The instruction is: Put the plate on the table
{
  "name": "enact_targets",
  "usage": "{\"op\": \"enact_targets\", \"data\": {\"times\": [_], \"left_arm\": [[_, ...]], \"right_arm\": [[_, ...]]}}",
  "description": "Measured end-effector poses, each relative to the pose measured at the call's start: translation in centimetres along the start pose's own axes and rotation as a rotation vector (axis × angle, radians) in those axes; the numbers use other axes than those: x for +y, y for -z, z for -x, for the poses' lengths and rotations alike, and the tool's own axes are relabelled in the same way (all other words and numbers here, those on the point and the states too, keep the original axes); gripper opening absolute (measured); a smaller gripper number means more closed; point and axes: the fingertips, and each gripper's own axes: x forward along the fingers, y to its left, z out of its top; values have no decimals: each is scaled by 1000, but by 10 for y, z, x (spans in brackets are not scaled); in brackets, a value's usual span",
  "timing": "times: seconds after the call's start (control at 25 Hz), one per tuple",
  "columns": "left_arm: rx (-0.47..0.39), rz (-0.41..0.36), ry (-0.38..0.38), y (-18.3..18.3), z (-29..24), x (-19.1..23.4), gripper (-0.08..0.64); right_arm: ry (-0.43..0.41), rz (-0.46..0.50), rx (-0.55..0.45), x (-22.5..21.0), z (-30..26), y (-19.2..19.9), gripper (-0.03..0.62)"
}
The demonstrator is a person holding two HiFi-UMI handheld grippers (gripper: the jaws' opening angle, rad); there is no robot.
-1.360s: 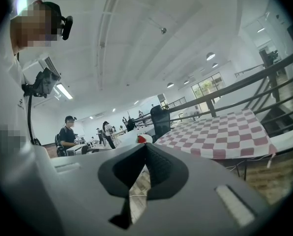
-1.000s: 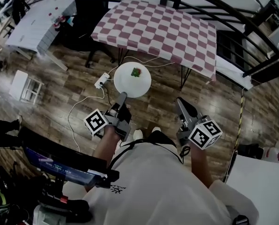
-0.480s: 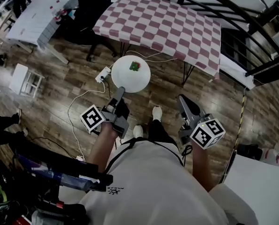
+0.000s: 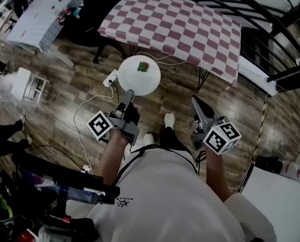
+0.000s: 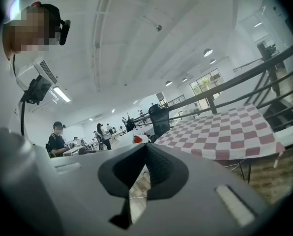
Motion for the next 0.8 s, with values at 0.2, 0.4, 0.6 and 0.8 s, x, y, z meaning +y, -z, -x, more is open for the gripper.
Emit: {"op": "enact_targets", "data": {"times": [0.2,0.4,0.6,0.8], "left_arm": [[-6,-10,8,14,-23,3,20],[-28,-12,8,9,-60,3,20],[-54,-21,5,1,-94,5,20],[-77,-19,7,-1,-127,2,20]], "right_arm": [[-10,-11,-28,-25,-1,-3,9],[-41,-3,-19,-52,-22,-20,9],[-60,0,-19,-80,-43,-39,8],[-90,11,-6,-100,-61,-55,9]]}}
